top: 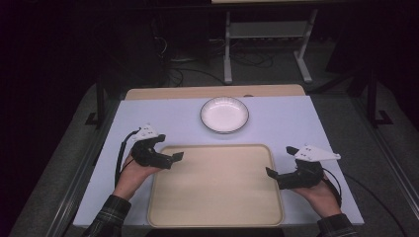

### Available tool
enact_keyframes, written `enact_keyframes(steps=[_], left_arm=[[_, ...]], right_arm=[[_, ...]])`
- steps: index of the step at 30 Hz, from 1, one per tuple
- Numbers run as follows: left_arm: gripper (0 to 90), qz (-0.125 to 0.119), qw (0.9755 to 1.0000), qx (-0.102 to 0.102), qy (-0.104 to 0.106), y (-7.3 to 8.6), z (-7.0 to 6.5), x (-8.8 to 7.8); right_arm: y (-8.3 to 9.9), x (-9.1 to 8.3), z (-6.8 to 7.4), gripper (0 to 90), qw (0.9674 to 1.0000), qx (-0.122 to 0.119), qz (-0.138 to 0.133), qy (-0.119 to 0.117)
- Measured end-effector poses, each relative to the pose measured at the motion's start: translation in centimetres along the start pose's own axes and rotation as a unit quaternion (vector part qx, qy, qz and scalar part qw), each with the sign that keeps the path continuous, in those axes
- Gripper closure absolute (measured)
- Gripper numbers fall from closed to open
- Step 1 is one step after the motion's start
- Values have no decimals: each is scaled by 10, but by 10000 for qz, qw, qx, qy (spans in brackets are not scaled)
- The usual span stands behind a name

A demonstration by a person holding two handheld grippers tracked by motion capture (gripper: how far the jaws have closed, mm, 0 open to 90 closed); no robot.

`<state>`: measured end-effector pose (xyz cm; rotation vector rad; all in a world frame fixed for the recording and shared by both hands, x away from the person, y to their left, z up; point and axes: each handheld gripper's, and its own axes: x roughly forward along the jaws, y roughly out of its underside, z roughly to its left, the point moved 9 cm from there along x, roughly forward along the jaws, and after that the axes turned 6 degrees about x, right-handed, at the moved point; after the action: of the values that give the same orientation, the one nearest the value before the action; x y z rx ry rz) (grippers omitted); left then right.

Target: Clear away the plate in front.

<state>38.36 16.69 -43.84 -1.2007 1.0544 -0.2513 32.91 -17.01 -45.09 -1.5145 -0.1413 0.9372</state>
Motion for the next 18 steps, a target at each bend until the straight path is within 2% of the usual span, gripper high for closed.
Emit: enact_keyframes(steps=[18], left_arm=[[0, -10, 9999, -39, 110, -17, 10, 23]], right_arm=[[0, 0, 1, 0, 10000, -6, 10, -8]])
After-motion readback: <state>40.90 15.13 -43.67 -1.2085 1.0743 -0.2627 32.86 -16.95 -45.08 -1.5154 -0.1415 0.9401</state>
